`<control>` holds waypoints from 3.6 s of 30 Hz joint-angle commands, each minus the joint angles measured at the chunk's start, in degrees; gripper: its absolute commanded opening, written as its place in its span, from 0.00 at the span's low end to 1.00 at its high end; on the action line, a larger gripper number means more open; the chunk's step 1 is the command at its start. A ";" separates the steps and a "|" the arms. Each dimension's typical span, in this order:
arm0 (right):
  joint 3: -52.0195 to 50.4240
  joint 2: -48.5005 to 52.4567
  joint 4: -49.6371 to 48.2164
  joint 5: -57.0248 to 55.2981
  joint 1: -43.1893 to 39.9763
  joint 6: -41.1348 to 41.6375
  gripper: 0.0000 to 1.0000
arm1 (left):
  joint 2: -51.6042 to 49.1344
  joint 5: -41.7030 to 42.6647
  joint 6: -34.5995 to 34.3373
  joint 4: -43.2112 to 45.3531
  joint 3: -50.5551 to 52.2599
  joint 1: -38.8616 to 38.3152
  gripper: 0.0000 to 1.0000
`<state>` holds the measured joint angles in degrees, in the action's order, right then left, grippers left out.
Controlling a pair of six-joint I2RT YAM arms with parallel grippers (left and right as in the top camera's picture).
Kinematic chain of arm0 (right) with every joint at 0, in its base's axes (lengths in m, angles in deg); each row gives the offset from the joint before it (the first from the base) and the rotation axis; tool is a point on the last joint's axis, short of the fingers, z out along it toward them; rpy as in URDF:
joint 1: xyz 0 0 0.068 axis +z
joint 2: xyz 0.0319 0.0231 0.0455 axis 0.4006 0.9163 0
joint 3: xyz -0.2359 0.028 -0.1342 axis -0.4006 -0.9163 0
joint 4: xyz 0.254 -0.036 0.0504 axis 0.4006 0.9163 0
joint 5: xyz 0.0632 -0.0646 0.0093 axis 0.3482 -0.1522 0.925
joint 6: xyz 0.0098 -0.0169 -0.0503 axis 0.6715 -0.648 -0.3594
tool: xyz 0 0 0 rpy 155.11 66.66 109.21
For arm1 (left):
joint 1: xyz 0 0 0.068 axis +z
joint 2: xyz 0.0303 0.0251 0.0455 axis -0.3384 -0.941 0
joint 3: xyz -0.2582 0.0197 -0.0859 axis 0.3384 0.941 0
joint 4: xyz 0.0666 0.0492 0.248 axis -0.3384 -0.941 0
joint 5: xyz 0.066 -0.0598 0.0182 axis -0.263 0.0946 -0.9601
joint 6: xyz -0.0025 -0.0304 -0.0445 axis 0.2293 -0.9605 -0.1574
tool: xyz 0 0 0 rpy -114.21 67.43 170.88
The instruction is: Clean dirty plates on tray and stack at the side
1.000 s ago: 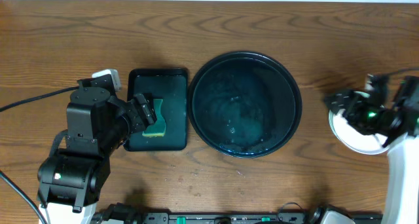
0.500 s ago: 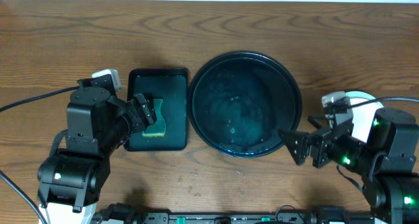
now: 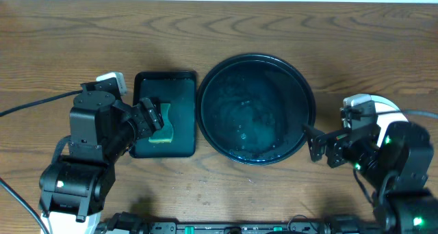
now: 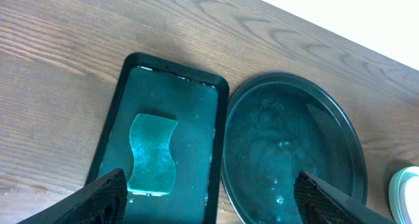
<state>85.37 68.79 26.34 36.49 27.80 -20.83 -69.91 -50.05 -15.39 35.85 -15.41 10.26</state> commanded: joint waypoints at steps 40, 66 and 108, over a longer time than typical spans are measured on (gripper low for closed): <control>-52.26 -37.97 -43.41 -4.42 -4.48 0.09 0.99 | 0.00 -0.11 0.11 -0.13 -0.70 0.24 0.82; -52.26 -37.97 -43.39 -4.42 -4.48 0.09 0.99 | 12.85 -0.85 7.30 28.76 18.84 2.97 0.82; -52.26 -37.97 -43.39 -4.42 -4.48 0.09 0.99 | 50.69 -5.27 7.58 42.03 61.92 10.40 0.82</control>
<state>33.24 31.22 -17.15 32.30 23.89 -20.46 -19.57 -54.35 -8.09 80.75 46.00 20.75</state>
